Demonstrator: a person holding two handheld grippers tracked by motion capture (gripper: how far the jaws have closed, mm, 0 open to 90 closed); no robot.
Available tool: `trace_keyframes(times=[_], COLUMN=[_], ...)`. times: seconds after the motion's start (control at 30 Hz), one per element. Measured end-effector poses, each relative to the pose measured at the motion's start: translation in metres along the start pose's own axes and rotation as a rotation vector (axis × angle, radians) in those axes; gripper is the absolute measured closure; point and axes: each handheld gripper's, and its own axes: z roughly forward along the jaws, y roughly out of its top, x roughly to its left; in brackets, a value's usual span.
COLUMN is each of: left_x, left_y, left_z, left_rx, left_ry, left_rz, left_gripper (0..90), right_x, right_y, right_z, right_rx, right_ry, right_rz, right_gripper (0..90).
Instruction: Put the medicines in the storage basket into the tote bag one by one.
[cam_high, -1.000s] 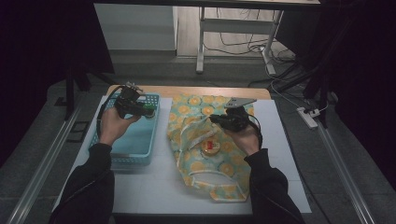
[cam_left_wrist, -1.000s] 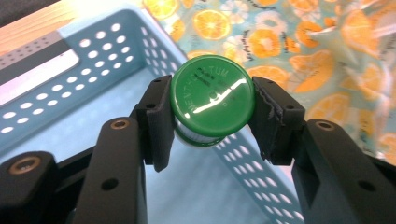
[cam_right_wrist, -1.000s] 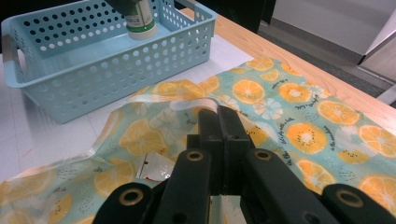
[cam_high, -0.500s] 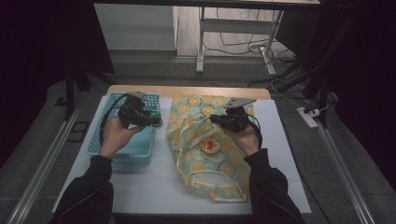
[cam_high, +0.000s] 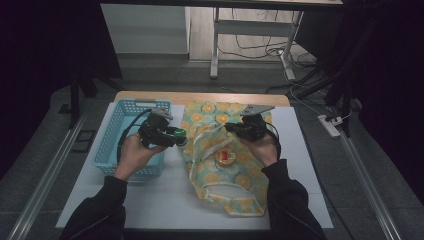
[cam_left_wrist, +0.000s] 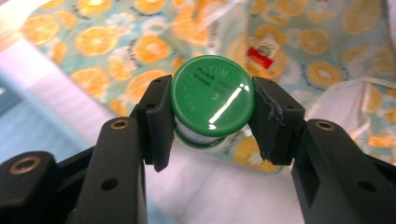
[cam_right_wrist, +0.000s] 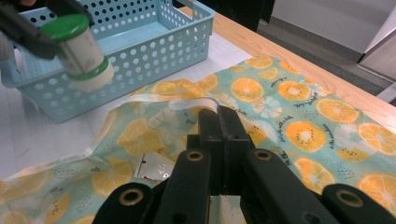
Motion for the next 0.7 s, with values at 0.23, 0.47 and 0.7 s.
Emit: trace_keyframes(times=[0.23,0.47,0.7], left_x=[-0.019,-0.033,-0.044], left_y=[0.011,0.022,0.033], left_z=[0.015,0.036,0.055], left_rx=[0.004,0.005,0.003], left_ry=[-0.041,-0.073,-0.081], left_rz=[0.046,0.078,0.107], left_gripper=[52.3,52.3,52.3], right_x=[0.0,0.001,0.001], right_y=[0.0,0.001,0.001], right_z=[-0.001,-0.001,-0.001], right_rx=[0.0,-0.001,-0.003], right_ry=[-0.001,-0.001,-0.001], right_rz=[0.0,-0.002,-0.003], right_gripper=[90.0,90.0,90.0])
